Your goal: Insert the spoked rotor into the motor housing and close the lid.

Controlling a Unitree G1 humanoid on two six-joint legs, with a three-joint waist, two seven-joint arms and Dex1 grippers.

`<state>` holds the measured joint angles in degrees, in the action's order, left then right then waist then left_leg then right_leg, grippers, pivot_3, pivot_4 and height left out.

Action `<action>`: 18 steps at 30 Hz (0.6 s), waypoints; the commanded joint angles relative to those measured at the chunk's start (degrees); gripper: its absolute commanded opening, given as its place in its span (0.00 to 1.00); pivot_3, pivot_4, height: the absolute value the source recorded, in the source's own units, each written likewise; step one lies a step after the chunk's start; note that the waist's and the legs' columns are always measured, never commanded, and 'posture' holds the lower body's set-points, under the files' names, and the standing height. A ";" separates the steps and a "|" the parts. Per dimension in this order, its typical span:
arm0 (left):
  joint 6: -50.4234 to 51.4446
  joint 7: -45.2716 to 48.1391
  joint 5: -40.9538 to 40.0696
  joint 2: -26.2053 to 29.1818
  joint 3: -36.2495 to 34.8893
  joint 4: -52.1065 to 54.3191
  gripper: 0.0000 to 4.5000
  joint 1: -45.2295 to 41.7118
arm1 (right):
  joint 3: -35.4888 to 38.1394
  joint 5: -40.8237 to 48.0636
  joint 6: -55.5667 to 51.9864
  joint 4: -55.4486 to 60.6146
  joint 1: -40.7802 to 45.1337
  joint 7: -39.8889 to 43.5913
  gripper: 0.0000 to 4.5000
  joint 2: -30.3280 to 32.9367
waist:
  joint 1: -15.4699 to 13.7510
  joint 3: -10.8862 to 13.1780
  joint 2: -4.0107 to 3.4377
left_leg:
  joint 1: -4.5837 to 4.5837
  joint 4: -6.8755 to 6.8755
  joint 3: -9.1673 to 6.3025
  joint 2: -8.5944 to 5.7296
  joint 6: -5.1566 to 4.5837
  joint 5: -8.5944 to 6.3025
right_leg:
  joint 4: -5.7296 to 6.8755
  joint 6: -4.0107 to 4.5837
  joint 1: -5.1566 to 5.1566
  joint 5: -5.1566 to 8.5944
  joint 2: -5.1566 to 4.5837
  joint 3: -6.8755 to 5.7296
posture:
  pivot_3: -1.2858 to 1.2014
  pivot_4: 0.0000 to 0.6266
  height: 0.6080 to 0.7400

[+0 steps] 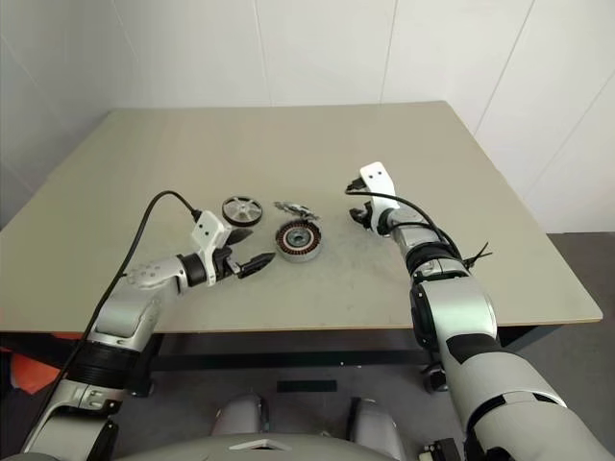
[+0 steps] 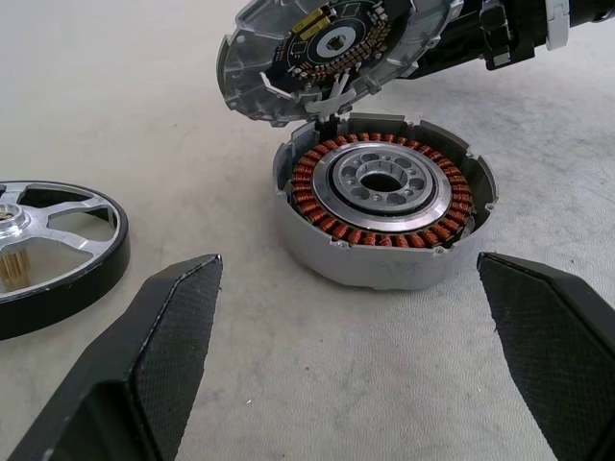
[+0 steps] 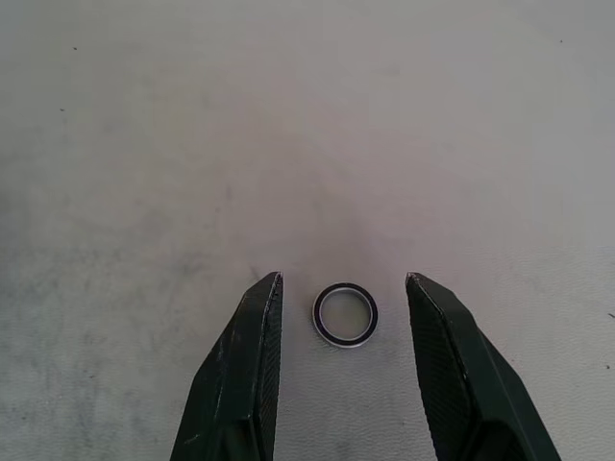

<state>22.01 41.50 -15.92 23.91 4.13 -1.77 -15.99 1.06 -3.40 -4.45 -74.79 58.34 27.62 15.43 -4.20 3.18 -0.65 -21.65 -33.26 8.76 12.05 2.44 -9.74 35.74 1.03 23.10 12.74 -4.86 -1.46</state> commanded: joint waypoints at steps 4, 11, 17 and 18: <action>-0.17 -0.21 -0.20 0.99 -1.22 2.59 1.00 -0.41 | 1.77 0.91 -2.57 0.28 1.78 0.02 0.51 0.31 | 0.03 0.00 0.00 | 0.00 0.00 0.00 0.00 0.00 0.00 | 0.00 0.00 0.01 0.00 0.00 0.00 | 0.52 0.00 1.00; -0.18 -0.51 -0.24 0.80 -0.97 2.63 1.00 -0.43 | 2.02 0.89 -4.53 -0.01 1.41 0.42 0.51 0.44 | 0.02 0.00 0.00 | 0.00 0.00 0.00 0.01 0.00 0.00 | 0.00 0.00 0.01 0.00 0.00 0.00 | 0.52 0.00 1.00; -0.16 -0.77 -0.22 0.86 -1.07 2.70 1.00 -0.46 | 2.85 1.41 -6.01 -0.25 0.99 0.29 0.37 0.39 | -0.02 0.00 0.00 | 0.00 0.00 0.00 0.00 0.00 0.00 | 0.00 0.00 0.00 0.00 0.00 0.00 | 0.52 0.00 1.00; -0.17 -0.79 -0.20 0.89 -1.10 2.69 1.00 -0.46 | 2.88 1.38 -6.04 -0.23 0.97 0.29 0.30 0.39 | 0.00 0.00 0.00 | 0.00 0.00 0.00 0.00 0.00 0.00 | 0.00 0.00 0.00 0.00 0.00 0.00 | 0.52 0.00 1.00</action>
<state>22.08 40.93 -15.95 24.46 4.10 -1.32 -15.91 3.72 -2.18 -9.44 -75.14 58.99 27.68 15.88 -4.20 3.18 -0.65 -21.65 -33.26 8.76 12.05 2.44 -9.74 35.74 1.03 23.11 12.74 -4.86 -1.47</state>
